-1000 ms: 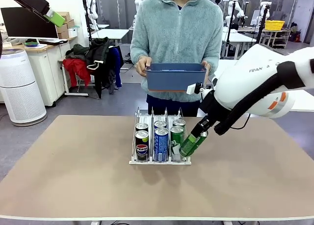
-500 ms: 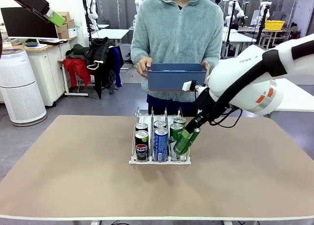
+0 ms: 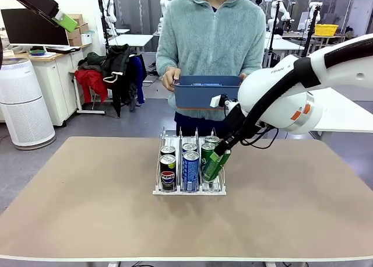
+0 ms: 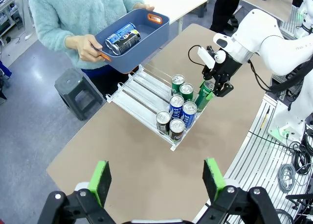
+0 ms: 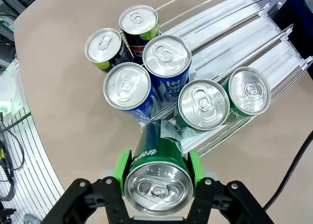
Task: Fill the beverage cans into the dispenser.
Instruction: Place the picked Sprite in the line of the Automatic Can Dispenser with the same cans.
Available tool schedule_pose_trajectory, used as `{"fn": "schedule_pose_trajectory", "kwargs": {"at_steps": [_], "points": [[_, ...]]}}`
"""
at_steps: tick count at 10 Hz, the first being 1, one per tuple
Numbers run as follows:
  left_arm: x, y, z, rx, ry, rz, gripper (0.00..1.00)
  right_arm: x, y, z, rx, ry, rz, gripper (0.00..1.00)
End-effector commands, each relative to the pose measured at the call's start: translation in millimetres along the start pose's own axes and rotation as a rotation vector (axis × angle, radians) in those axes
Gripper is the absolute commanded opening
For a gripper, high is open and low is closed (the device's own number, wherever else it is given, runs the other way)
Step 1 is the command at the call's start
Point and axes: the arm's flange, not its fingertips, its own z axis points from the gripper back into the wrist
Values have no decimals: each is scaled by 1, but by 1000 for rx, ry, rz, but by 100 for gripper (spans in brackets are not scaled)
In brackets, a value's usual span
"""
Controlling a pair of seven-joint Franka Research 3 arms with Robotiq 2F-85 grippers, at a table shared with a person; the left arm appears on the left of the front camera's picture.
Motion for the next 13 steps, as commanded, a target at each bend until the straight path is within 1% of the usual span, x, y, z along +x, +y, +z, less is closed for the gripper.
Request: {"fn": "schedule_pose_trajectory", "kwargs": {"at_steps": [1,3,6,7,9,10,11,12,13], "points": [[-1,0,0,-6,-1,12,100,10,-15,-16,-57,-26,41,58],[-1,0,0,-6,-1,12,100,9,-19,-25,-30,10,40,58],[-1,0,0,-6,-1,12,100,10,-19,-37,-6,121,72,58],[-1,0,0,-6,-1,12,100,13,-20,-41,-19,140,84,58],[-1,0,0,-6,-1,12,100,17,-17,-40,12,175,94,58],[-1,0,0,-6,-1,12,100,18,-17,-38,38,188,95,71],[-1,0,0,-6,-1,12,100,21,-15,-37,33,178,93,77],[-1,0,0,-6,-1,12,100,23,-13,-31,25,167,95,90],[-1,0,0,-6,-1,12,100,24,-12,-24,19,160,92,96]]}}
